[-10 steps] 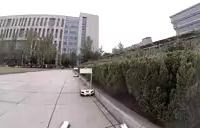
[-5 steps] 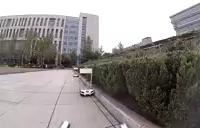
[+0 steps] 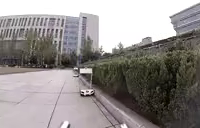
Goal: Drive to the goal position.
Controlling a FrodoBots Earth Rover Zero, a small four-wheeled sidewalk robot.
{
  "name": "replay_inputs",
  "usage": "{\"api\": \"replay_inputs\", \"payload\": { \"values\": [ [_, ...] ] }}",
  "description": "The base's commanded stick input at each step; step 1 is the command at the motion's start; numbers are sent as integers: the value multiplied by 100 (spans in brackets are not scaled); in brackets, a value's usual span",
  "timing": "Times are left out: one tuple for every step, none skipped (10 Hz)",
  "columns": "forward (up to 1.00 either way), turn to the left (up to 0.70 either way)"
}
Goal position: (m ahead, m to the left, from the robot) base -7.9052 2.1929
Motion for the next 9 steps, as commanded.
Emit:
{"api": "replay_inputs", "payload": {
  "values": [
    [4, 0],
    [1, 0],
    [1, 0],
    [4, 0],
    [1, 0],
    [0, 0],
    [4, 0],
    [4, 0],
    [4, 0]
  ]
}}
